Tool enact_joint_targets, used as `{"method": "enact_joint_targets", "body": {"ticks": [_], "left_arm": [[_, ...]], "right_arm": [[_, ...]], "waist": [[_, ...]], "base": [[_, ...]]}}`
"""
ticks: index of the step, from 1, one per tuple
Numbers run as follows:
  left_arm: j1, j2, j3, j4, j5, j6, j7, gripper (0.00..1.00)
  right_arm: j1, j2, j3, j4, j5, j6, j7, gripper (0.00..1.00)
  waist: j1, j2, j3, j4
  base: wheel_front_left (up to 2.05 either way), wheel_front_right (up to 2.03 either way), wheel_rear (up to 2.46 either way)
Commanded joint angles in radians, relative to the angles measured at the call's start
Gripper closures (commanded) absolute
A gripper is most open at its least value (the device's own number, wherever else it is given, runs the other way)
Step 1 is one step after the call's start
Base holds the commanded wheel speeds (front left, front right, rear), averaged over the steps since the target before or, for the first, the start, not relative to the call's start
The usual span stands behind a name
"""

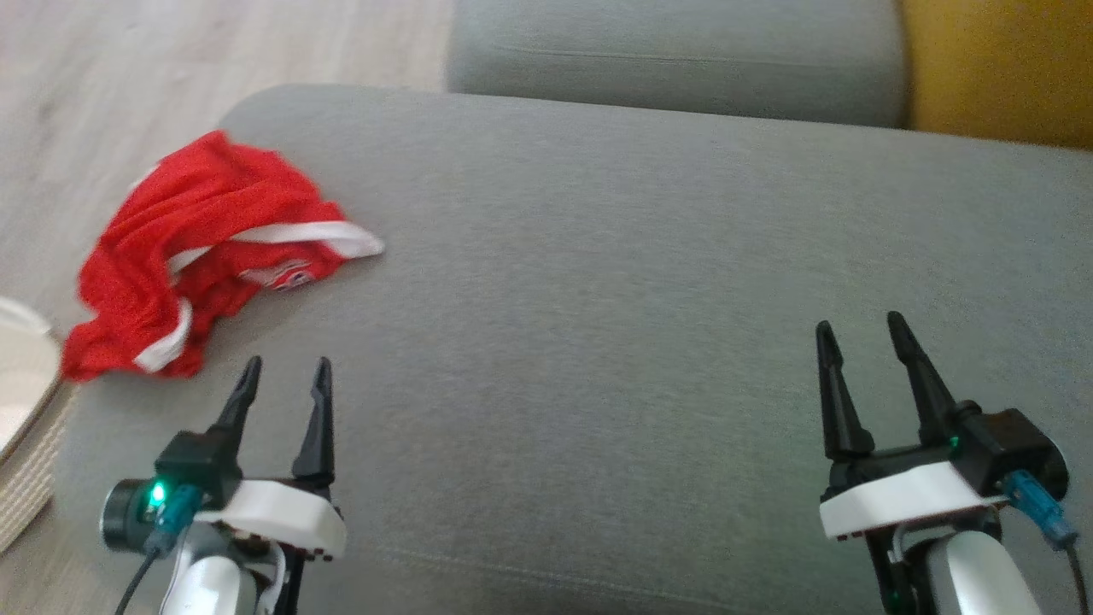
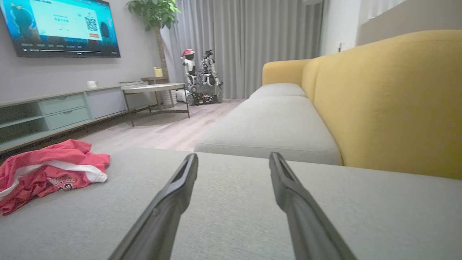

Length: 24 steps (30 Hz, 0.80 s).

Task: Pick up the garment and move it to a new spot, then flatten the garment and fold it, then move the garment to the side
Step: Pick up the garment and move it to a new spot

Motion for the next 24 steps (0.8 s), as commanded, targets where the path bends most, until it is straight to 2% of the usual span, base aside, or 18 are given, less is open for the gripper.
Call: {"method": "enact_joint_targets", "body": {"ticks": [1, 11, 24], "left_arm": [[-0.047, 0.014, 0.044, -0.03, 0.002, 0.009, -0.012, 0.0], [-0.013, 0.018, 0.105, -0.038, -0.011, 0.028, -0.012, 0.0], [-0.005, 0.007, 0.121, -0.043, -0.003, 0.024, -0.012, 0.0]], "right_arm": [[-0.016, -0.004, 0.033, -0.042, -0.008, 0.008, 0.004, 0.0], [-0.025, -0.004, 0.088, -0.052, 0.0, 0.008, 0.019, 0.0], [-0.019, -0.004, 0.088, -0.052, -0.018, 0.008, 0.03, 0.0]], "waist": [[0.0, 0.0, 0.0, 0.078], [0.0, 0.0, -0.003, 0.202], [0.0, 0.0, -0.004, 0.237]], "base": [[0.0, 0.0, 0.0], [0.0, 0.0, 0.0], [0.0, 0.0, 0.0]]}}
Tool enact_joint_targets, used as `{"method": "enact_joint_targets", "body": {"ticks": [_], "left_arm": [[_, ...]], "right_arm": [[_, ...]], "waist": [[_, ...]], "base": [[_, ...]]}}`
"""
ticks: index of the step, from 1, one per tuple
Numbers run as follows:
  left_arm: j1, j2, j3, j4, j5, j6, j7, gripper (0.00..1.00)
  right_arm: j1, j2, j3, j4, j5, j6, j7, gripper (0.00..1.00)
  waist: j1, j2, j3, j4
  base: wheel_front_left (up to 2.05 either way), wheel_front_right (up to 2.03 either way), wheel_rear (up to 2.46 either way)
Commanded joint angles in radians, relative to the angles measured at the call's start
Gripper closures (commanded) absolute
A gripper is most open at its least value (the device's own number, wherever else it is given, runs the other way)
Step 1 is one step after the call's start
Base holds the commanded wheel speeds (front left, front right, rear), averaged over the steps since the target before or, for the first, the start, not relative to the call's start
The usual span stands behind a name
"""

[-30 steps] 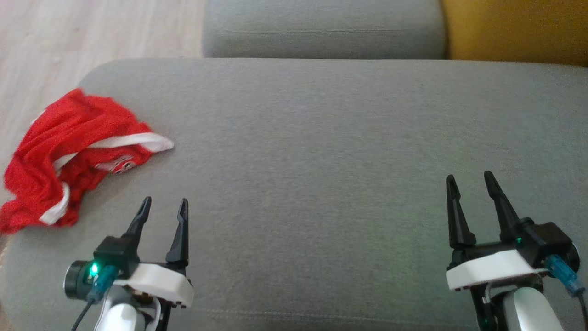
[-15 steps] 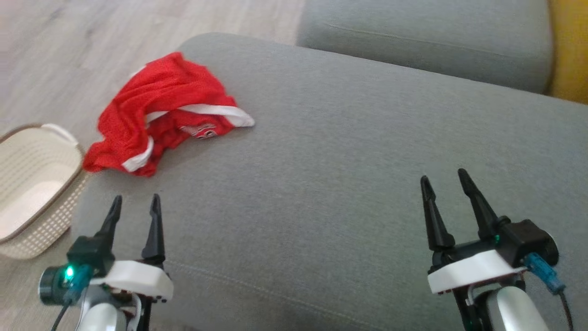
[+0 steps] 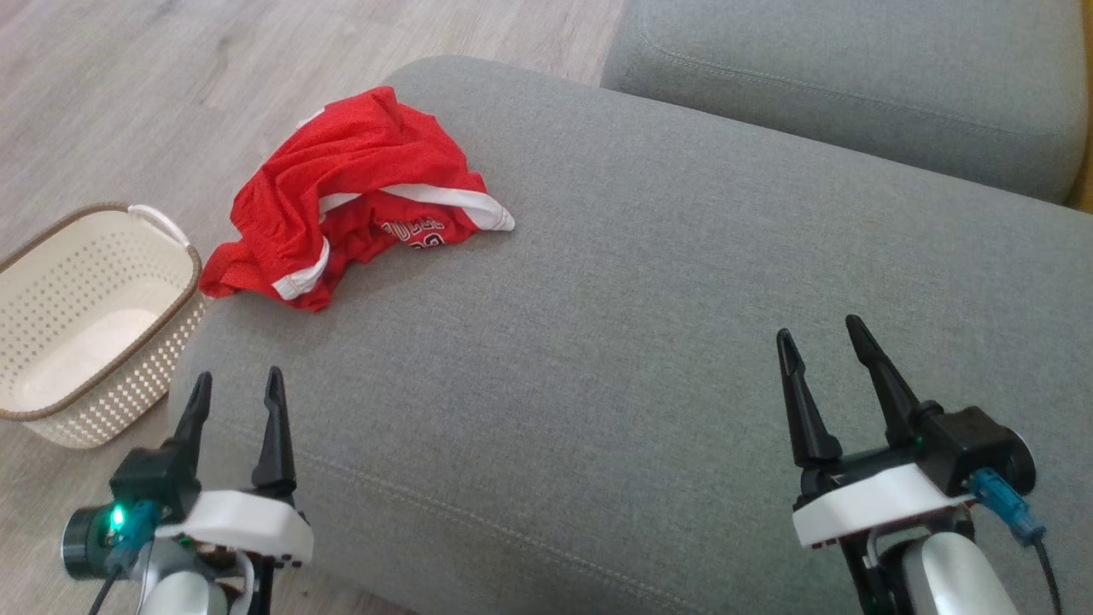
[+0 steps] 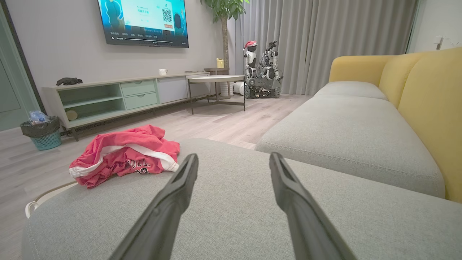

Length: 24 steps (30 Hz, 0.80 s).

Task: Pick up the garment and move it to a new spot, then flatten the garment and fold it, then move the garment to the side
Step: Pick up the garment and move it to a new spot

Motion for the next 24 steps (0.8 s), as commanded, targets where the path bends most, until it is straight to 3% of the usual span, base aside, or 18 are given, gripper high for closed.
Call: {"method": "enact_joint_targets", "body": {"ticks": [1, 8, 15, 24], "left_arm": [[-0.037, 0.006, 0.035, -0.033, 0.006, 0.0, -0.012, 0.0], [-0.046, 0.001, 0.042, -0.03, 0.004, -0.01, -0.012, 0.0], [-0.1, 0.004, 0.07, -0.024, -0.014, -0.016, -0.012, 0.0], [-0.353, 0.048, 0.117, 0.107, -0.058, -0.045, -0.012, 0.0]], "right_arm": [[-0.019, -0.004, 0.02, -0.037, -0.008, 0.008, 0.002, 0.0], [-0.02, -0.004, 0.023, -0.038, -0.013, 0.008, 0.007, 0.0], [-0.058, -0.004, 0.038, -0.058, -0.041, 0.008, 0.03, 0.0], [-0.121, -0.036, 0.029, -0.137, -0.083, 0.008, 0.085, 0.0]], "waist": [[0.0, 0.0, 0.0, 0.002], [0.0, 0.0, 0.007, 0.004], [0.0, 0.0, 0.067, -0.038], [0.0, 0.0, 0.25, -0.127]], "base": [[0.0, 0.0, 0.0], [0.0, 0.0, 0.0], [0.0, 0.0, 0.0], [0.0, 0.0, 0.0]]}}
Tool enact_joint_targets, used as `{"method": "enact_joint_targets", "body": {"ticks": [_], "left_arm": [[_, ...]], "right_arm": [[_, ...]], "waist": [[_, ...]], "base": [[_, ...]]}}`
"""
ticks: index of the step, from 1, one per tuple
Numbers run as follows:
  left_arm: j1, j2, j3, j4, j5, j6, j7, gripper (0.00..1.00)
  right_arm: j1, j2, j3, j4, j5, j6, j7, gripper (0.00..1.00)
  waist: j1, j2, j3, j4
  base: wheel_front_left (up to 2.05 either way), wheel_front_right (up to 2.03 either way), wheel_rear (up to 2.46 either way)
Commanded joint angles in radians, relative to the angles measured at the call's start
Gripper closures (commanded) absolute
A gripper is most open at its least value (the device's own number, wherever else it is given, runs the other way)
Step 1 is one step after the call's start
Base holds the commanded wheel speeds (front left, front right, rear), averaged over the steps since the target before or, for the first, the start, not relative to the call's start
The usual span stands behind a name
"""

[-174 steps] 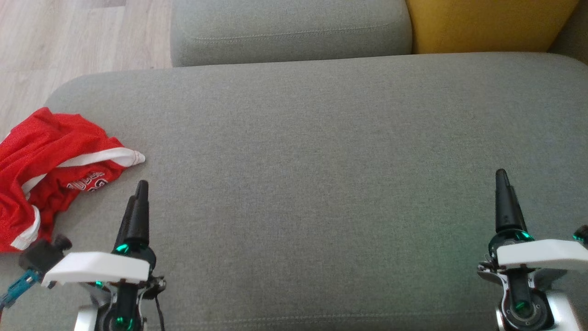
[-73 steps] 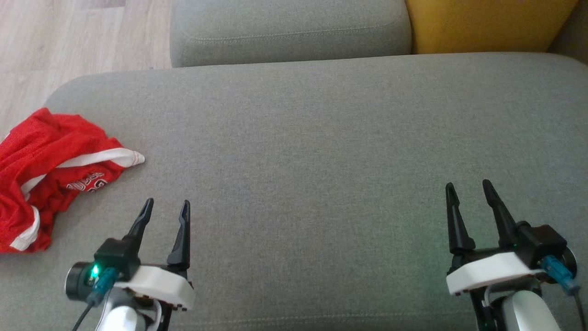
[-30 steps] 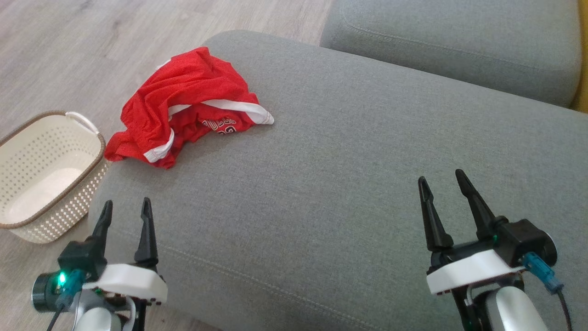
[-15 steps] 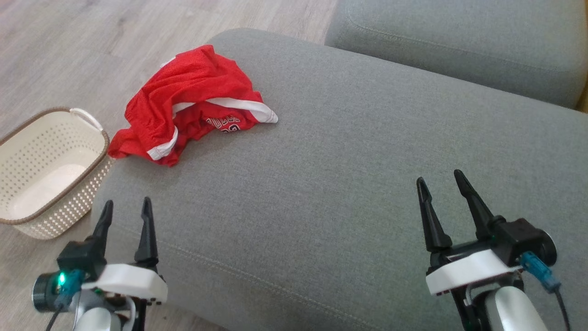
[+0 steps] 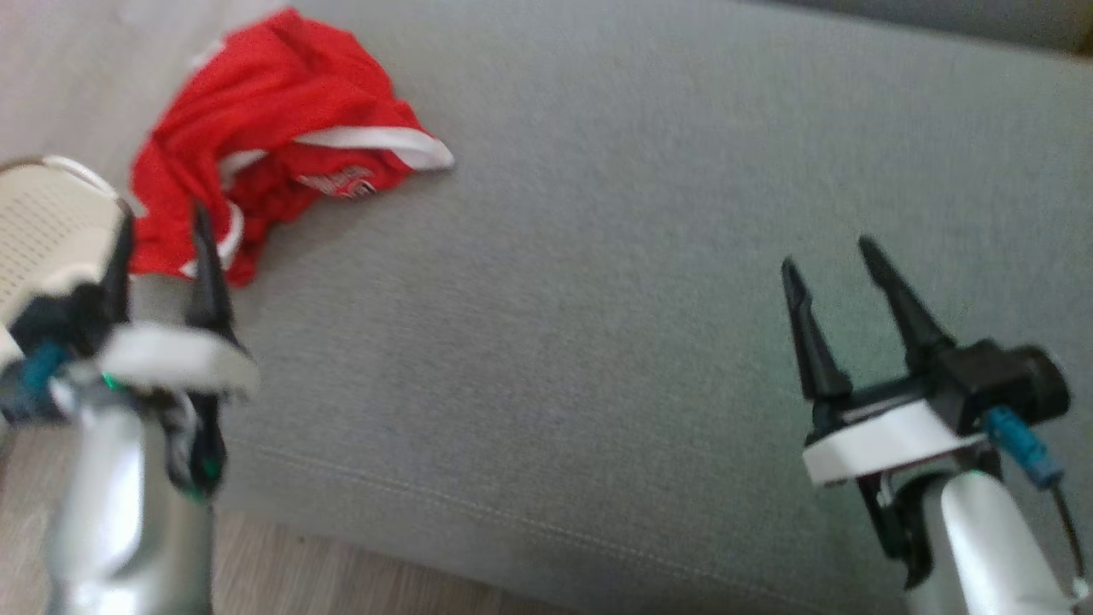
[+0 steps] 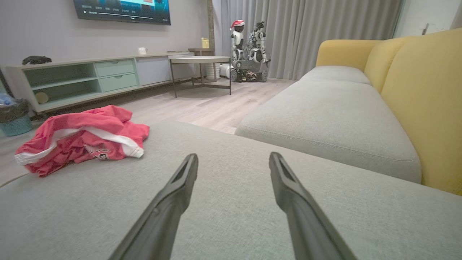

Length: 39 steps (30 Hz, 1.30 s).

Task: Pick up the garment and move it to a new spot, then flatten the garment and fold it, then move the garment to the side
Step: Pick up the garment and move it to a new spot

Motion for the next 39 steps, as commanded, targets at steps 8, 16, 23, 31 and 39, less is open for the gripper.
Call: {"method": "enact_joint_targets", "body": {"ticks": [8, 16, 23, 31, 39], "left_arm": [[-0.297, 0.135, 0.076, 0.293, -0.019, -0.012, -0.002, 0.0], [-0.452, 0.22, 0.109, 0.585, -0.039, 0.008, 0.006, 0.56], [-0.49, 0.26, 0.142, 0.555, -0.05, 0.007, -0.005, 1.0], [-0.358, 0.225, 0.183, 0.222, -0.017, 0.016, -0.006, 1.0], [-0.147, 0.184, 0.169, -0.059, 0.017, 0.01, -0.005, 1.0]], "right_arm": [[-0.096, -0.01, 0.036, -0.078, -0.024, 0.008, 0.02, 0.0], [-0.116, -0.003, 0.022, -0.077, -0.031, 0.008, 0.006, 0.0], [-0.127, 0.007, 0.011, -0.06, -0.032, 0.008, -0.016, 0.0], [-0.121, 0.015, -0.009, -0.031, -0.02, 0.008, -0.047, 0.0], [-0.067, 0.024, -0.019, 0.007, 0.013, 0.008, -0.084, 0.0]], "waist": [[-0.0001, 0.0, 0.205, -0.113], [-0.0001, 0.0, 0.275, -0.155], [-0.0001, 0.0, 0.263, -0.16], [-0.0001, 0.0, 0.168, -0.15], [-0.0001, 0.0, 0.017, -0.173]], "base": [[0.0, 0.0, 0.0], [0.0, 0.0, 0.0], [0.0, 0.0, 0.0], [0.0, 0.0, 0.0], [0.0, 0.0, 0.0]]}}
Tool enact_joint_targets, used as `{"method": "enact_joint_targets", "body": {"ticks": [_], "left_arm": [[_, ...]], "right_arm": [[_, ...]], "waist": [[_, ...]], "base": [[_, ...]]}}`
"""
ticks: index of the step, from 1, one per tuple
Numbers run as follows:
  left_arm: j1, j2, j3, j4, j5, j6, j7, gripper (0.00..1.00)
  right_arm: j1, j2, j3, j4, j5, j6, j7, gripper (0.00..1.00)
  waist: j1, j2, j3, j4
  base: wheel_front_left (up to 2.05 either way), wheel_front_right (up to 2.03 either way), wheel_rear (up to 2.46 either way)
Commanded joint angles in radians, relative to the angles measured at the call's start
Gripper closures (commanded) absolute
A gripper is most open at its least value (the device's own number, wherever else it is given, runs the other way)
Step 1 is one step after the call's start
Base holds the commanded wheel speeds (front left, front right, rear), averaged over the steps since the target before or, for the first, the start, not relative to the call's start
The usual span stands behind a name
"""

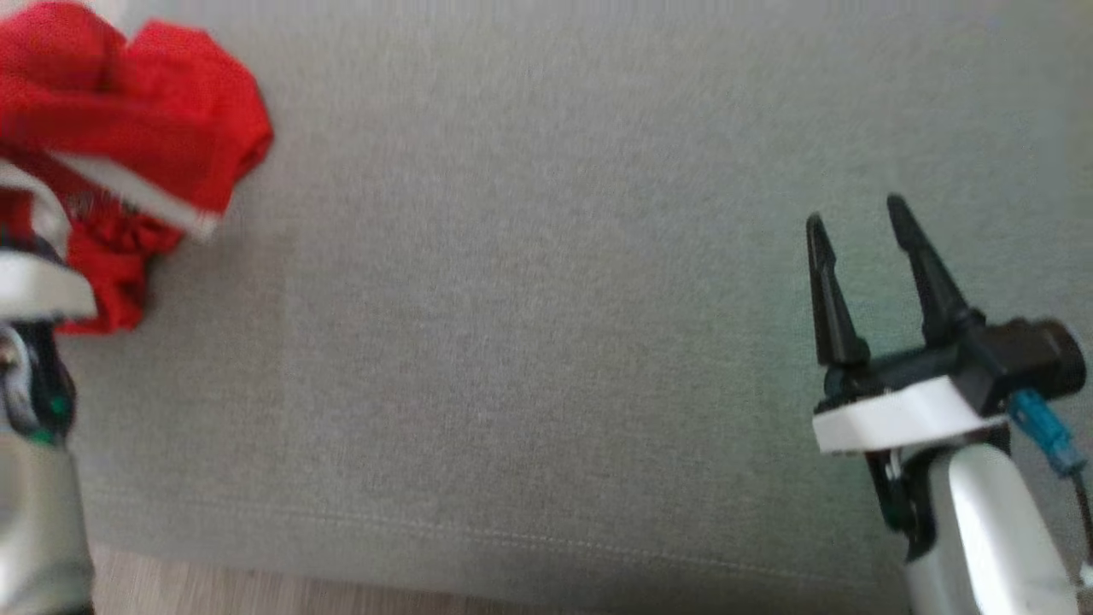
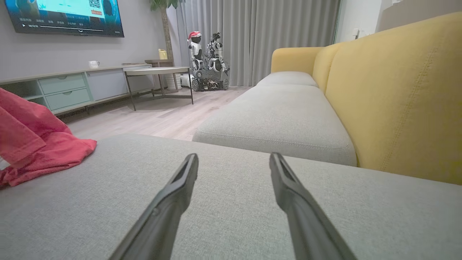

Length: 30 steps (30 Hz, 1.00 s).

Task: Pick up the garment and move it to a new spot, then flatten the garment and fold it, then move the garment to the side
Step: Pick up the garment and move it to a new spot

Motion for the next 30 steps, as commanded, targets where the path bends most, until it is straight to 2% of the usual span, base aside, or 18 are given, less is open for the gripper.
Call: {"method": "enact_joint_targets", "body": {"ticks": [1, 5, 11, 16, 23, 30], "left_arm": [[0.015, 0.035, 0.024, -0.061, 0.007, 0.003, 0.003, 1.0], [0.163, -0.002, 0.012, -0.239, 0.009, 0.017, 0.058, 1.0], [0.335, -0.046, -0.017, -0.483, 0.016, 0.033, 0.146, 1.0], [0.379, -0.074, -0.093, -0.607, 0.022, 0.014, 0.2, 1.0], [0.308, -0.105, -0.245, -0.622, 0.025, -0.039, 0.245, 1.0], [0.197, -0.144, -0.429, -0.542, 0.025, -0.076, 0.258, 1.0]], "right_arm": [[0.011, 0.008, 0.018, -0.028, 0.007, 0.008, -0.011, 0.0], [0.063, 0.01, 0.009, -0.03, 0.024, 0.008, -0.014, 0.0], [0.109, 0.011, 0.01, -0.058, 0.059, 0.008, -0.009, 0.0], [0.126, 0.011, 0.003, -0.087, 0.08, 0.008, -0.005, 0.0], [0.111, 0.011, 0.022, -0.124, 0.104, 0.008, -0.005, 0.0], [0.071, 0.011, 0.059, -0.13, 0.137, 0.008, -0.037, 0.0]], "waist": [[0.0, -0.0001, -0.061, -0.019], [0.0, -0.0001, -0.12, -0.037], [0.0, -0.0001, -0.147, -0.07], [0.0, -0.0001, -0.138, -0.11], [0.0, -0.0001, -0.084, -0.219], [0.0, -0.0001, -0.001, -0.384]], "base": [[0.0, 0.0, 0.0], [0.0, 0.0, 0.0], [0.0, 0.0, 0.0], [0.0, 0.0, 0.0], [0.0, 0.0, 0.0], [0.0, 0.0, 0.0]]}}
